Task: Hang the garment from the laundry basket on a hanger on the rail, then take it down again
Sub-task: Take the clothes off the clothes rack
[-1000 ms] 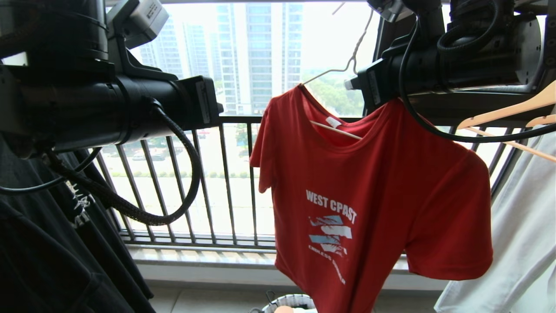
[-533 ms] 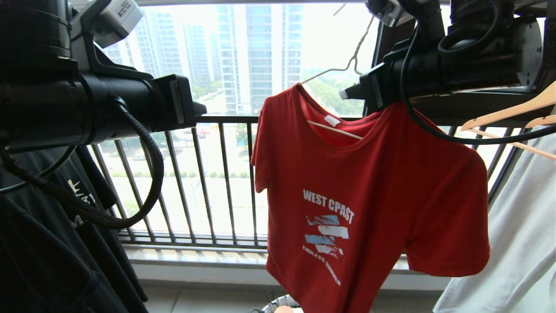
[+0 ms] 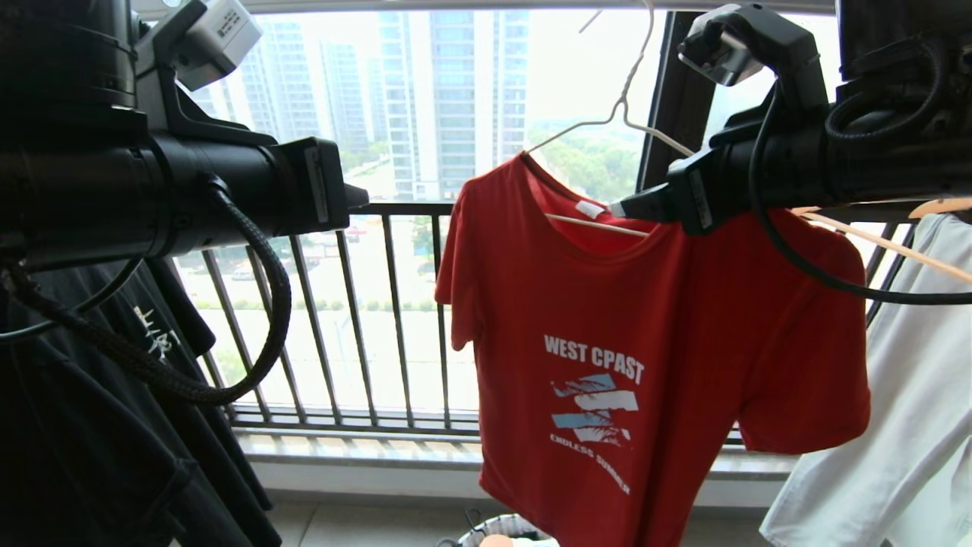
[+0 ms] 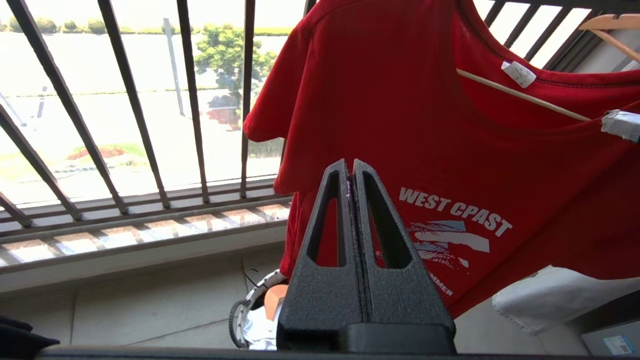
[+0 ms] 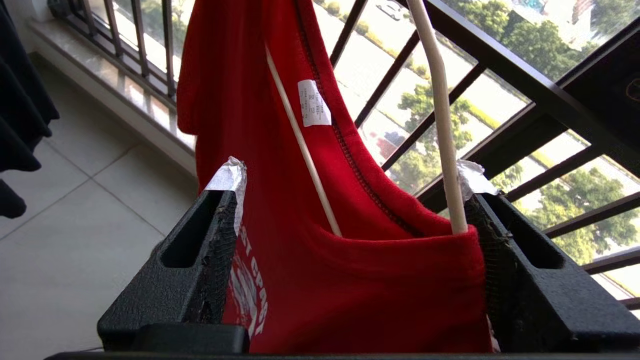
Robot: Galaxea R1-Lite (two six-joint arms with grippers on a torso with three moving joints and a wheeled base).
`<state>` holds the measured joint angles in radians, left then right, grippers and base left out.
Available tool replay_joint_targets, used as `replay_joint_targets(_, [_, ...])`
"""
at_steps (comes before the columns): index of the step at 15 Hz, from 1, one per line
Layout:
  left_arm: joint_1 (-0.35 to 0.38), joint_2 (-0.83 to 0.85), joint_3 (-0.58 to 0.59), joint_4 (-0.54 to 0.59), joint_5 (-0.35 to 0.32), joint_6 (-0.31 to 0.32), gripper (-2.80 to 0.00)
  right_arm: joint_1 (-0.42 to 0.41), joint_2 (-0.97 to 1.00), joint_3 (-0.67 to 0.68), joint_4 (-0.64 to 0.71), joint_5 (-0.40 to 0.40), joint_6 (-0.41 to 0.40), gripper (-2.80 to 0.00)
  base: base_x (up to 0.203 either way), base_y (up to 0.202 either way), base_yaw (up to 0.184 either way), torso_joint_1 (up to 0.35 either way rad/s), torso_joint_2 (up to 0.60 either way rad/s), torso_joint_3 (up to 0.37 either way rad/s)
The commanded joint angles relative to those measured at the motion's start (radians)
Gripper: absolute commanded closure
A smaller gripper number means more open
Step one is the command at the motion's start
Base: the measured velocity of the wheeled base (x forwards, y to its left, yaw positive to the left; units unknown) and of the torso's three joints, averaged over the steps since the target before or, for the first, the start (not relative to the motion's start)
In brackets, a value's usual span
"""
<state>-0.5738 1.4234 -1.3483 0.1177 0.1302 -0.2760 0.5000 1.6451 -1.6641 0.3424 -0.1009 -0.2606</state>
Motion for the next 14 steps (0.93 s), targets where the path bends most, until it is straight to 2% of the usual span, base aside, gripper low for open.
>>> replay_joint_targets(1, [0.000,0.005,0.001,0.000,0.000,-0.002,0.00,-0.025,-0.090,0.110,-0.036,0.010,-0.002,-2.80,0.000,0.000,0.000,0.000,0.00,0.000])
replay_joint_targets(9, [0.000,-0.001,0.004,0.000,-0.023,-0.003,0.00,-0.109,-0.169,0.236,-0.068,0.098,-0.004,-2.80,0.000,0.000,0.000,0.000,0.00,0.000])
replay_joint_targets(14, [0.000,-0.004,0.006,0.002,-0.024,-0.003,0.00,-0.229,-0.226,0.346,-0.069,0.175,-0.010,-2.80,0.000,0.000,0.000,0.000,0.00,0.000])
